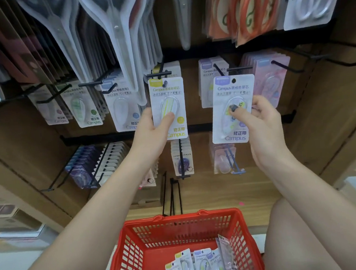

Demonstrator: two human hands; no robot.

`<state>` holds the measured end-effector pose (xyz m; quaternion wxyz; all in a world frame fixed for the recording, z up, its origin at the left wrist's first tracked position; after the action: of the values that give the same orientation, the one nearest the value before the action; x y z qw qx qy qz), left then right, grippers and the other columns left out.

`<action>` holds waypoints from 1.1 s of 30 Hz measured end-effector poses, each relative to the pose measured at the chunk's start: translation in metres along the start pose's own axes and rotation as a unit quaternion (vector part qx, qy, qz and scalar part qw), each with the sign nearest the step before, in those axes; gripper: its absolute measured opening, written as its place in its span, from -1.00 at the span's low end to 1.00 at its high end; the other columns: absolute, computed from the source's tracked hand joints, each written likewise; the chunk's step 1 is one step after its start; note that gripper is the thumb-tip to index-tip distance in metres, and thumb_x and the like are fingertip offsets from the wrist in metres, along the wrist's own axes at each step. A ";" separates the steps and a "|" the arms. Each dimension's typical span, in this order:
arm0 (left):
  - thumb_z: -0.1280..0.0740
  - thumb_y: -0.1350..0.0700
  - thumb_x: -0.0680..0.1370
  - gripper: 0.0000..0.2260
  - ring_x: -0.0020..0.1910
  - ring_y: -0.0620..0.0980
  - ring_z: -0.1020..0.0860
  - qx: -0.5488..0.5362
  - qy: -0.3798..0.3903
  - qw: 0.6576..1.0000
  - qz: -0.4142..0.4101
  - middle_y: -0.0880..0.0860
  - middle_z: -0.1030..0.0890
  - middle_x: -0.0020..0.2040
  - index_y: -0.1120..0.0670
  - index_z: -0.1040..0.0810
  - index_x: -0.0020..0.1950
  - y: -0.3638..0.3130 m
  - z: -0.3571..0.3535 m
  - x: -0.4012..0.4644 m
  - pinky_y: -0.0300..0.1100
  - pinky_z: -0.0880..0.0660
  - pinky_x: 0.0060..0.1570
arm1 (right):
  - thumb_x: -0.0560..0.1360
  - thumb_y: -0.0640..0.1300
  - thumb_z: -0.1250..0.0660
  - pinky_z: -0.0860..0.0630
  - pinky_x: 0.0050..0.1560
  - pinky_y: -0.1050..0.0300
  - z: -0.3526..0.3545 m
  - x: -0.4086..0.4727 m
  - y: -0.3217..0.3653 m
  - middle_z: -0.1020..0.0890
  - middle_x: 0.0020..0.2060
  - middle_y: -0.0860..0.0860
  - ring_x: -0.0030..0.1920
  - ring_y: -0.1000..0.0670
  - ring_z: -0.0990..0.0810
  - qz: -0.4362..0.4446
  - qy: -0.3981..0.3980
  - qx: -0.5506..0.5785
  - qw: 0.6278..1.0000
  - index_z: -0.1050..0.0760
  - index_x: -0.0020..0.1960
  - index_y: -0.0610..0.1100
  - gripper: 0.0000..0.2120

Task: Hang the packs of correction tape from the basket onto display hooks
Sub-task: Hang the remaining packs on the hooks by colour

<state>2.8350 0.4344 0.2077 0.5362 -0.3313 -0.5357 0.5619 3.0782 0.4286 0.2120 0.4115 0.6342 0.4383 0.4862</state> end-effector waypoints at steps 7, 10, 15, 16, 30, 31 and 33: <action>-0.30 0.04 0.70 -0.79 0.04 -0.26 -0.62 0.049 -0.008 0.999 0.013 -0.09 -0.64 0.14 0.03 -0.45 0.32 0.008 -0.003 0.022 -0.50 -0.52 -0.21 | 0.62 -0.22 -0.40 -0.64 -0.16 0.21 0.001 -0.002 -0.003 -0.77 -0.05 0.07 0.00 0.02 -0.76 0.012 0.009 -0.013 1.000 -0.57 0.19 -0.08 -0.83; -0.29 -0.01 0.70 -0.70 0.13 -0.20 -0.62 0.068 -0.014 0.997 0.019 -0.08 -0.62 0.24 0.03 -0.43 0.41 0.013 -0.005 0.031 -0.33 -0.58 0.11 | 0.63 -0.21 -0.39 -0.64 -0.15 0.21 0.000 -0.003 -0.002 -0.77 -0.03 0.09 0.01 0.03 -0.76 0.013 0.007 -0.012 1.000 -0.58 0.22 -0.06 -0.81; -0.28 -0.09 0.69 -0.52 0.08 -0.18 -0.63 0.061 -0.001 0.997 0.046 -0.05 -0.55 0.39 0.00 -0.30 0.58 0.026 -0.014 0.049 -0.21 -0.64 0.06 | 0.63 -0.18 -0.39 -0.65 -0.15 0.19 0.001 -0.006 0.004 -0.77 -0.03 0.07 -0.03 0.04 -0.75 0.035 -0.024 -0.028 0.999 -0.62 0.18 -0.05 -0.85; -0.30 -0.16 0.65 -0.45 0.11 -0.13 -0.64 0.062 -0.001 0.997 0.049 -0.04 -0.54 0.42 -0.01 -0.27 0.60 0.028 -0.014 0.052 -0.09 -0.63 0.16 | 0.63 -0.17 -0.40 -0.65 -0.16 0.19 0.001 -0.005 0.004 -0.76 -0.04 0.06 -0.04 0.04 -0.75 0.033 -0.028 -0.032 0.999 -0.62 0.17 -0.03 -0.86; -0.06 -0.33 0.50 -0.27 0.27 0.24 -0.60 0.177 0.007 0.974 0.144 0.17 -0.55 0.36 0.00 -0.10 0.58 0.044 -0.026 0.102 0.16 -0.52 0.32 | 0.44 0.18 -0.54 -0.52 0.28 -0.03 -0.020 0.114 -0.055 -0.63 0.20 -0.04 0.19 -0.05 -0.61 -0.142 -0.040 -0.086 0.985 -0.45 0.37 -0.14 -0.35; -0.07 -0.34 0.49 -0.26 0.27 0.24 -0.60 0.176 0.002 0.974 0.144 0.18 -0.56 0.36 0.02 -0.10 0.58 0.045 -0.026 0.102 0.17 -0.53 0.32 | 0.39 0.22 -0.55 -0.50 0.33 -0.09 -0.021 0.117 -0.058 -0.61 0.22 -0.06 0.22 -0.09 -0.60 -0.151 -0.038 -0.085 0.984 -0.42 0.39 -0.15 -0.27; -0.09 -0.36 0.49 -0.22 0.29 0.25 -0.59 0.170 -0.006 0.974 0.150 0.19 -0.54 0.39 0.04 -0.10 0.60 0.048 -0.025 0.098 0.18 -0.52 0.33 | 0.39 0.24 -0.55 -0.47 0.34 -0.07 -0.021 0.120 -0.061 -0.57 0.28 -0.07 0.26 -0.10 -0.56 -0.159 -0.042 -0.100 0.981 -0.38 0.44 -0.16 -0.21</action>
<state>2.8266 0.5420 0.1768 0.4915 -0.3086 -0.3797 0.7204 3.0658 0.5625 0.1887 0.5631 0.5315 0.4652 0.4290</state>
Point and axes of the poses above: each hand's wrist, its own x-axis towards the middle knuckle, its own z-axis out of the back of the hand, y = z × x, the point moved 7 cm from there along x, towards the middle knuckle
